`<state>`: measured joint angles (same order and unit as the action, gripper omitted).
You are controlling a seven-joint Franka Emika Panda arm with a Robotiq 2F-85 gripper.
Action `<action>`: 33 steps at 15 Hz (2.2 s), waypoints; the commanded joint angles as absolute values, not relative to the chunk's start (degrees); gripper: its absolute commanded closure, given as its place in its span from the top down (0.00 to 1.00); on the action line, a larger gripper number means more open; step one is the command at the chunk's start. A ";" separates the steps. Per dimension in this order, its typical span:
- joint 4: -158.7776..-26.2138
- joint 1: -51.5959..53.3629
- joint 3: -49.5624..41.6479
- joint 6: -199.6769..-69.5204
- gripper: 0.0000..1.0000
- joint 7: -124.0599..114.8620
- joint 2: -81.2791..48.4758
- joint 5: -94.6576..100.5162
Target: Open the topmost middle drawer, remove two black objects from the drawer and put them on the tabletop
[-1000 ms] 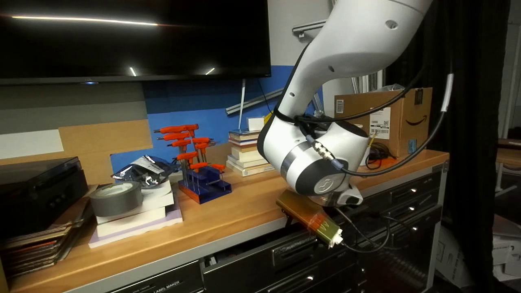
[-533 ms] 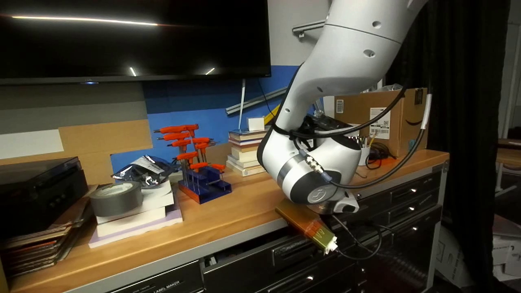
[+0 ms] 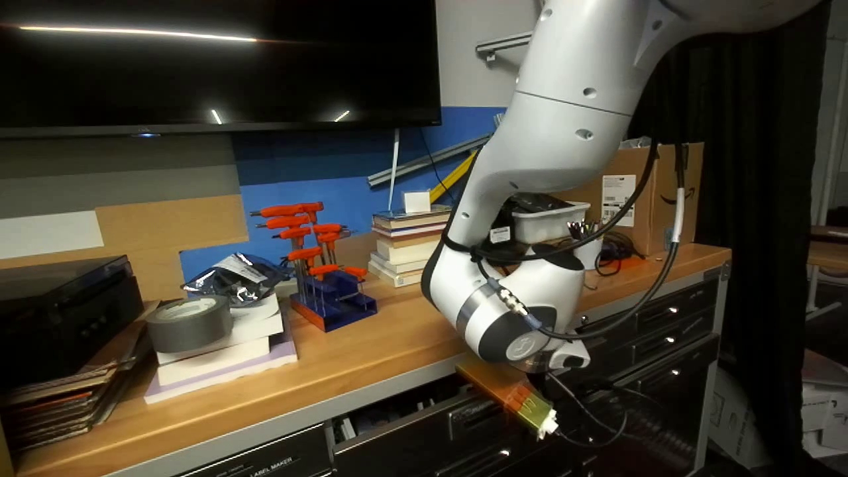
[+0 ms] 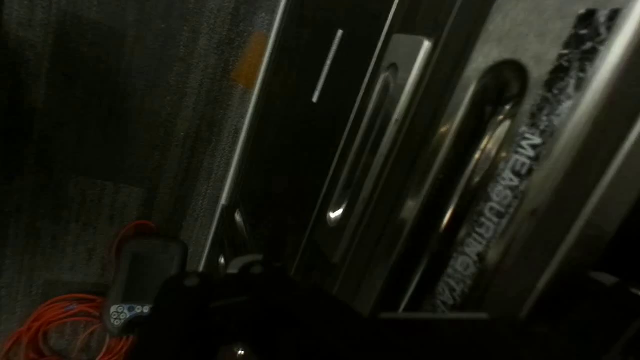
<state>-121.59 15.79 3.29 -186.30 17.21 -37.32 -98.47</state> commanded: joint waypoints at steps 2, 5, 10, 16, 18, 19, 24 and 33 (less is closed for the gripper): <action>-129.09 16.91 3.85 -193.70 1.00 6.31 -38.91 -91.66; -131.95 15.69 5.17 -198.17 1.00 8.25 -37.93 -95.97; -132.03 8.34 10.33 -208.95 1.00 21.95 -37.49 -111.48; -124.48 -5.96 19.50 -228.66 1.00 46.66 -40.09 -131.03; -122.00 -8.19 20.50 -234.06 1.00 52.33 -40.46 -134.02; -121.06 -8.51 20.52 -235.09 1.00 54.85 -40.27 -134.44; -117.52 -9.65 23.69 -231.61 1.00 71.10 -36.02 -133.90; -112.37 -13.78 32.07 -224.52 1.00 101.70 -34.48 -142.85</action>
